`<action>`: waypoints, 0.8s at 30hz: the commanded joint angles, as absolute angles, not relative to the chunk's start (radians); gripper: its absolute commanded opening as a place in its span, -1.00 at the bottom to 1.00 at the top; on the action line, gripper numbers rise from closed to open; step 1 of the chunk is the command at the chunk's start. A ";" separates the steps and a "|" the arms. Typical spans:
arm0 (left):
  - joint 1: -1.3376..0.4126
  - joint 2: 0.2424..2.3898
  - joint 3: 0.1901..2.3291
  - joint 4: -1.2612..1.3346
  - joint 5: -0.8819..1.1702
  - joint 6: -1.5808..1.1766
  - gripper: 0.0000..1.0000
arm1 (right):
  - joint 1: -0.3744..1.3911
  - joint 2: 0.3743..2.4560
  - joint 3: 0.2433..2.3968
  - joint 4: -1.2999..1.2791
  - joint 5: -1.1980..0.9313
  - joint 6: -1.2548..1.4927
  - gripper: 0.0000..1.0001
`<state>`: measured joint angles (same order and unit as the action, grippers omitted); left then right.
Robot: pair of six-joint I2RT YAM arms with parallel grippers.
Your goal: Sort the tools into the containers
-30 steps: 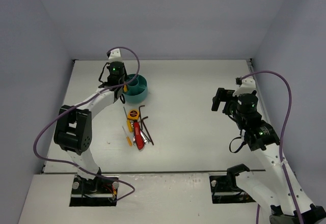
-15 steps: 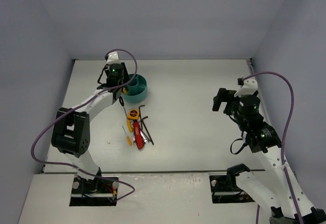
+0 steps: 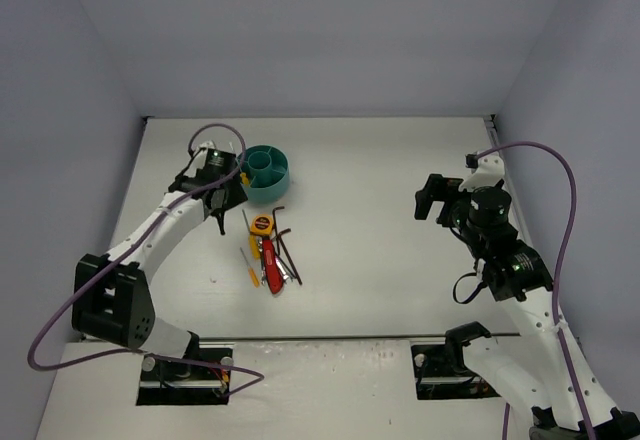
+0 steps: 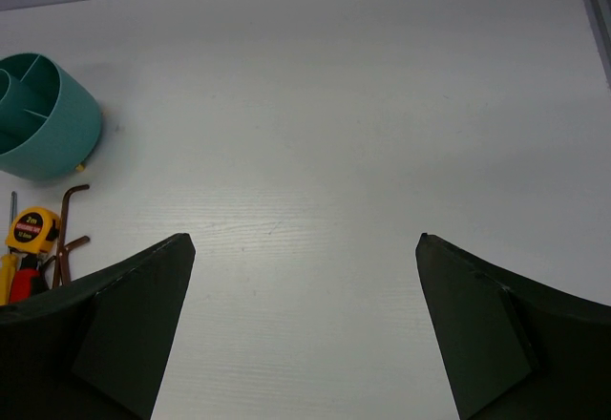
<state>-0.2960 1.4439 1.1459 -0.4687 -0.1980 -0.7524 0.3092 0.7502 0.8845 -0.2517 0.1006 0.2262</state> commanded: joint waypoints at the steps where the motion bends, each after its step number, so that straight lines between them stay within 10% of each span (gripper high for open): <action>1: -0.315 1.479 1.078 -0.554 -0.124 -0.878 -0.26 | 0.316 0.747 0.884 -0.204 0.051 0.253 1.00; 24: -0.448 1.538 0.872 -0.542 -0.168 -1.081 -0.46 | 0.325 0.695 0.853 -0.212 0.017 0.268 1.00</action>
<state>-0.4496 1.5734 0.8895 -0.5046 -0.1326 -1.0676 0.3161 0.6978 0.8524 -0.2559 0.0286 0.2621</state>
